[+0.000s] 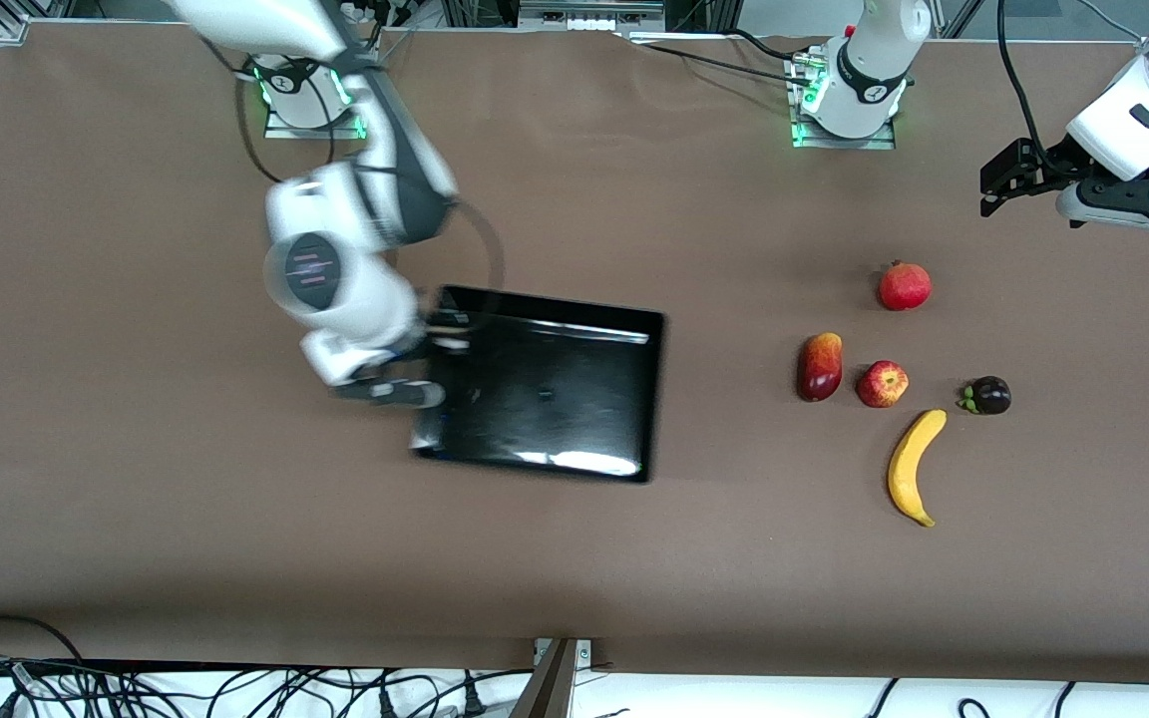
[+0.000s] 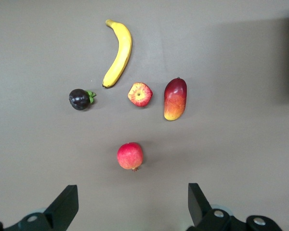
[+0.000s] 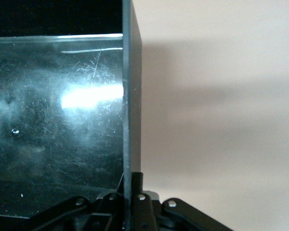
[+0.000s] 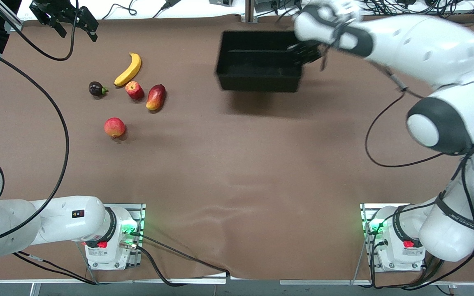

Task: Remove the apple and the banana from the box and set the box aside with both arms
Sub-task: 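Drag the black box across the table toward the right arm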

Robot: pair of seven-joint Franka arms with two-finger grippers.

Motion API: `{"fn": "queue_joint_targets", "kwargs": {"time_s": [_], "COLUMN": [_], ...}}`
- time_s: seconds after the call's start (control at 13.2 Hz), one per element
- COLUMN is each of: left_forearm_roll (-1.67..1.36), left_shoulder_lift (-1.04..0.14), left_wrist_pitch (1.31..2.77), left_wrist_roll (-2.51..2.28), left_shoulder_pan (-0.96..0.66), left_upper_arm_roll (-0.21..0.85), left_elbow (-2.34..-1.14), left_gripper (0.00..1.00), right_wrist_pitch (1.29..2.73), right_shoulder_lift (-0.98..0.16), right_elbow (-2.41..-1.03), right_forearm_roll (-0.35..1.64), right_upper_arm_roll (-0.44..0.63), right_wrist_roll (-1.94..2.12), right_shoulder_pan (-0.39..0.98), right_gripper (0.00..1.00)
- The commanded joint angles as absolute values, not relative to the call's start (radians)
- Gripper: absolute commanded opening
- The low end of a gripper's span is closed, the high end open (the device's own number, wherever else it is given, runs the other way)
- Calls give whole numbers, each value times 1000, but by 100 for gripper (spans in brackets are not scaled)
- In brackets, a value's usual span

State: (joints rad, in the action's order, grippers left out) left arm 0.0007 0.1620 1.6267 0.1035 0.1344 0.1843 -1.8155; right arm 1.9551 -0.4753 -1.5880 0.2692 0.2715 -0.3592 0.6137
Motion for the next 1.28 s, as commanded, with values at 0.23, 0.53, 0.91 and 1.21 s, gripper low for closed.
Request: {"fn": "queue_joint_targets", "kwargs": {"time_s": [0.23,0.53,0.91,1.21], "left_forearm_roll": [2,2,2,2], "left_shoulder_lift": [158,158,160,160], "left_wrist_pitch": [1603,1601,1600,1600], "left_wrist_roll": [98,97,97,97], "left_shoulder_pan": [135,135,135,135], "left_upper_arm_roll": [189,187,189,189], "left_elbow": [-1796,-1796,-1796,-1796], "left_gripper": [100,100,100,100], "right_wrist_pitch": [1916,2027,2065,1961], "right_shoulder_lift": [-452,-453,-442,-439], "right_elbow": [-1700,-1800,-1882,-1824], "right_forearm_roll": [308,308,298,285], "right_upper_arm_roll": [428,430,478,521], "right_wrist_roll": [29,192,300,247], "right_shoulder_pan": [509,430,359,373], "right_gripper": [0,0,0,100]}}
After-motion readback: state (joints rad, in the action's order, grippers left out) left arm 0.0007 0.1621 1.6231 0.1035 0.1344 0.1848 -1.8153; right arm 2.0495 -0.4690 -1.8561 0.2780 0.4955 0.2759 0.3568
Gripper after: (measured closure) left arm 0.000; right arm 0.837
